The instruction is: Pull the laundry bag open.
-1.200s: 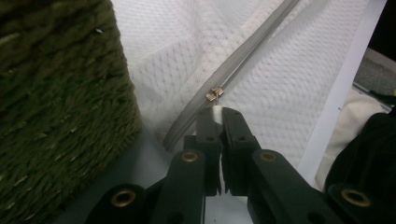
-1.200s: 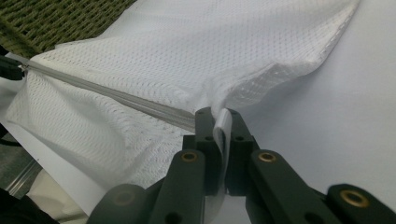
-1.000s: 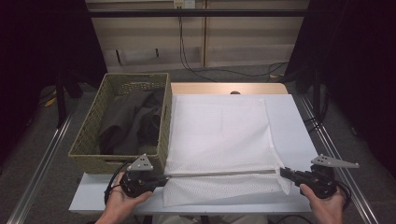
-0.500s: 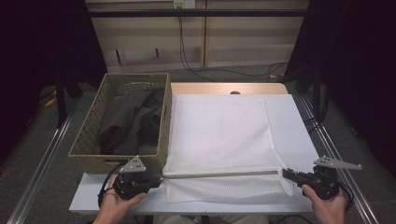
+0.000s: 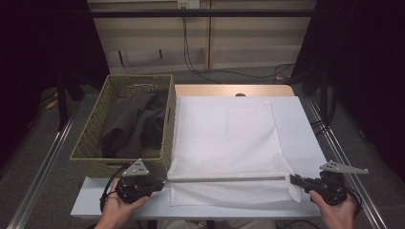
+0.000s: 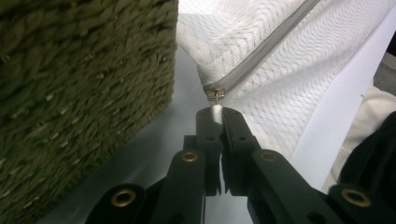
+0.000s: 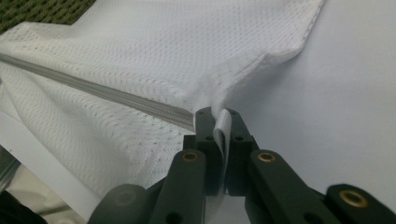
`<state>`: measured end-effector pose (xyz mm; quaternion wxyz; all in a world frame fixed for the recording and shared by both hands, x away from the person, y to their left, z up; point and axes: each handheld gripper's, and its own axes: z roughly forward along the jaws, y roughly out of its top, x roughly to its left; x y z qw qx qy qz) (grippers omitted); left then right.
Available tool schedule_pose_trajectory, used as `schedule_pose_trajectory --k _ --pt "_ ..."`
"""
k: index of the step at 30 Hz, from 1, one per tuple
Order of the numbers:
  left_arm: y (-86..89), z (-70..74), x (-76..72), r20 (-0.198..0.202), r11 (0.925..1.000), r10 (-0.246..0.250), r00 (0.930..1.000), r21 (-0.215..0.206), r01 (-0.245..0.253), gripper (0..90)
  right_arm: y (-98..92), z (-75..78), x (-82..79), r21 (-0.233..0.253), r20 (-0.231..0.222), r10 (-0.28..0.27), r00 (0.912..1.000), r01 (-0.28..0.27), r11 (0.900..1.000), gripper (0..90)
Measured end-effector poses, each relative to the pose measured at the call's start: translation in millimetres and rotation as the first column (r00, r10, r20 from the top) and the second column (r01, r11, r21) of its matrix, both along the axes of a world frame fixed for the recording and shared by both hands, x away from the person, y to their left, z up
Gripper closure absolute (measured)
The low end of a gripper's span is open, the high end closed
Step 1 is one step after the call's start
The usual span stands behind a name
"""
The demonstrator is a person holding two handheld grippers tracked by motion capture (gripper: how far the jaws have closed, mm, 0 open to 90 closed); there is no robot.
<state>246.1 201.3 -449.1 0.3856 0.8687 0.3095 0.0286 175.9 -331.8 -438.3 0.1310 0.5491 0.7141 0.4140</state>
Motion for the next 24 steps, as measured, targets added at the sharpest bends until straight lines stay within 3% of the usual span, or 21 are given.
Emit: schedule_pose_trajectory --k 4,8,11,14,16,17,18,21,24 --pt "-2.5 -1.0 -1.4 -0.001 0.9999 0.002 1.0000 0.010 -0.002 86.6 2.0 -4.3 0.1 -0.012 -0.019 0.022 0.9996 -0.022 1.000 87.1" --pt "-4.7 -6.7 0.9 -0.017 0.9997 -0.013 0.9998 0.019 0.013 86.3 -0.8 -12.6 5.6 -0.031 -0.065 0.062 0.9960 -0.064 0.997 86.7" --pt "-4.2 -7.9 -0.9 -0.004 0.9993 -0.006 1.0000 0.037 0.006 85.5 2.3 -16.1 8.0 -0.059 -0.088 0.072 0.9935 -0.077 0.995 85.4" --pt "-0.8 -7.0 -1.7 0.016 0.9999 0.008 0.9998 0.013 -0.008 80.6 5.8 -18.4 9.4 -0.093 -0.119 0.075 0.9900 -0.087 0.992 77.5" --pt "1.0 -5.4 -3.2 0.042 1.0000 0.003 0.9991 0.003 -0.003 72.7 5.9 -22.2 11.0 -0.119 -0.155 0.076 0.9849 -0.095 0.988 68.3" --pt "2.6 -4.0 -3.9 0.055 1.0000 0.004 0.9985 0.001 -0.004 69.0 5.8 -22.5 11.3 -0.145 -0.142 0.068 0.9874 -0.089 0.985 63.2" --pt "3.0 -3.0 -5.5 0.066 0.9997 0.014 0.9977 -0.019 -0.012 63.7 5.4 -20.2 10.8 -0.144 -0.136 0.052 0.9893 -0.072 0.987 59.6" --pt "4.0 1.0 -8.5 0.095 0.9987 0.013 0.9954 -0.049 -0.008 49.8 4.9 -8.9 7.1 -0.144 -0.053 0.050 0.9974 -0.057 0.988 47.8" --pt "3.6 5.3 -14.5 0.131 0.9961 -0.006 0.9913 -0.086 0.017 38.3 4.1 0.1 1.1 -0.119 0.015 0.046 0.9988 -0.044 0.992 40.4"
